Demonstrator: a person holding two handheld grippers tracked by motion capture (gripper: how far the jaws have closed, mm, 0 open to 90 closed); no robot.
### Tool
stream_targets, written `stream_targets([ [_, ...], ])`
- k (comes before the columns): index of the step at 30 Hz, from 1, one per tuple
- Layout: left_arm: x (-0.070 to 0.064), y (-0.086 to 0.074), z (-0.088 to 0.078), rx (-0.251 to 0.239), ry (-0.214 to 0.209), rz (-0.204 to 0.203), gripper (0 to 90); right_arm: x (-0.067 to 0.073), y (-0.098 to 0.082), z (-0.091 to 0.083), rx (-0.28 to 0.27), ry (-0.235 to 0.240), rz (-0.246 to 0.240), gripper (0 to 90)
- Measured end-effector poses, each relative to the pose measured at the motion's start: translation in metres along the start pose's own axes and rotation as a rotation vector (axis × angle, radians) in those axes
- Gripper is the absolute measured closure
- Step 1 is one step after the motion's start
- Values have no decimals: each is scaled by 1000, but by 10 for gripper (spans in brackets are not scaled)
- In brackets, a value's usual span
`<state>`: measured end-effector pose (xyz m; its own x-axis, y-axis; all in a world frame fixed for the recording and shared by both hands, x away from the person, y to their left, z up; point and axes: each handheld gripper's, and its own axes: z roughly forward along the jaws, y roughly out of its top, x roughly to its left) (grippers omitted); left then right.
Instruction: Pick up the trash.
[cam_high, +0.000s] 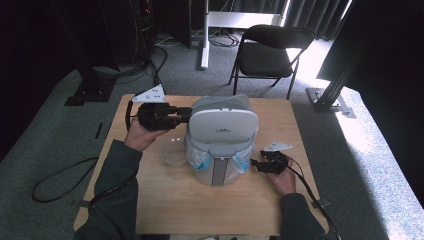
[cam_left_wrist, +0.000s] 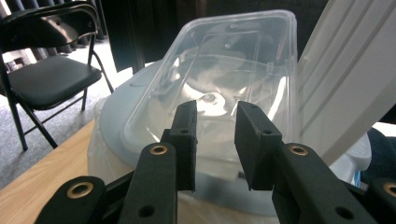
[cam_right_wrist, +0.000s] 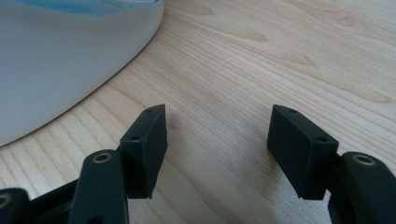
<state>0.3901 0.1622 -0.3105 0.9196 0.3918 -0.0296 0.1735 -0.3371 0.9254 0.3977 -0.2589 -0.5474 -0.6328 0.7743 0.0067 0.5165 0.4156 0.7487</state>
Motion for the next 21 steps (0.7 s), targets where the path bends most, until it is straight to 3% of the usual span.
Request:
stream_targets([
  [9, 4, -14, -1, 13, 7, -30, 674, 0, 0, 0, 0, -1, -1, 369],
  [21, 5, -19, 2, 34, 7, -39, 705, 0, 0, 0, 0, -1, -1, 369],
])
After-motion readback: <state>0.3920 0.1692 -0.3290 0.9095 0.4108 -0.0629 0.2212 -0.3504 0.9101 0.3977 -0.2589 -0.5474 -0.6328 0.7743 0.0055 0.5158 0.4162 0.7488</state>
